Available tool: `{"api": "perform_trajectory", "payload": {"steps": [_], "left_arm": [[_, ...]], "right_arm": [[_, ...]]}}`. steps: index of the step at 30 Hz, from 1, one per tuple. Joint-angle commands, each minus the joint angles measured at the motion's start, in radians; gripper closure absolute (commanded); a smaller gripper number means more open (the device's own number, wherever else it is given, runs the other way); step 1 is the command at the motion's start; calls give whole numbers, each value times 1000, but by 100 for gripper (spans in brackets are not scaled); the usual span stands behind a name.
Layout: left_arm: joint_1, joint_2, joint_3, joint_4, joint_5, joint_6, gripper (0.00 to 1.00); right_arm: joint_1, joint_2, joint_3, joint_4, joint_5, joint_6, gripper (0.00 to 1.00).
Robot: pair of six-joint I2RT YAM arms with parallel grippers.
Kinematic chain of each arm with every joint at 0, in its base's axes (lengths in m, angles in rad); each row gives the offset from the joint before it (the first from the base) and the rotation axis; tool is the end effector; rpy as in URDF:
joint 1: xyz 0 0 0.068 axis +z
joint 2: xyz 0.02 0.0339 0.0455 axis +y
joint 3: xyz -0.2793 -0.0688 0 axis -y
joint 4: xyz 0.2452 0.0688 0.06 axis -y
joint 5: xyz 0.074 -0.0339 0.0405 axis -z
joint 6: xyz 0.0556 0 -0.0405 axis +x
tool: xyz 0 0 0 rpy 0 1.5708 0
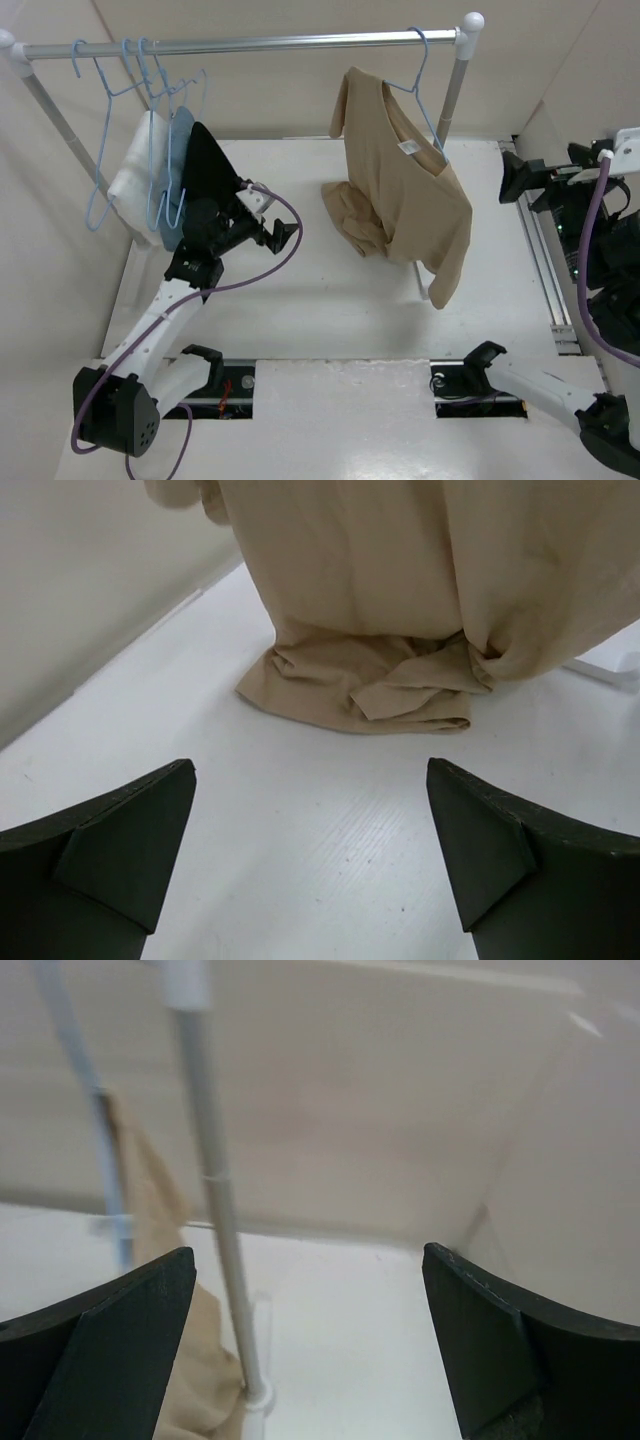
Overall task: Place the t-shirt on the hanger
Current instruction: Hang the hanger with tshirt onto the clothesline
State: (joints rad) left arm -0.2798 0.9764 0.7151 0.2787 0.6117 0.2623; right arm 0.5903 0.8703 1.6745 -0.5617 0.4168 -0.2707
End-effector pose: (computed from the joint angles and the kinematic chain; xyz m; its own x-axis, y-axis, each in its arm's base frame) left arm 0.2175 -0.0957 0.3416 0.2179 0.1583 -0.9631 0.7470 0.6080 0.2689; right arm 0.0857 0.0303 0.5752 0.2410 -0.1328 -0.9614 -0.1225 0.9785 -0.1659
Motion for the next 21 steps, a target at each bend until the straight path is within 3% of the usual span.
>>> {"api": "perform_trajectory", "payload": {"steps": [1, 6, 13, 18, 21], "left_arm": [[-1, -33, -61, 51, -41, -54, 0], [-1, -42, -152, 42, -92, -45, 0], [-10, -73, -279, 106, -164, -64, 0], [-10, -94, -316, 106, -185, -64, 0], [-10, -104, -353, 96, -207, -64, 0]], "right_arm": [[-12, -31, -137, -19, 473, 157, 0], [-23, -117, -341, -38, 628, 219, 0], [-23, -194, -643, -119, 628, 433, 0], [-23, -270, -782, -164, 628, 588, 0], [-23, -339, -829, -121, 614, 600, 0]]}}
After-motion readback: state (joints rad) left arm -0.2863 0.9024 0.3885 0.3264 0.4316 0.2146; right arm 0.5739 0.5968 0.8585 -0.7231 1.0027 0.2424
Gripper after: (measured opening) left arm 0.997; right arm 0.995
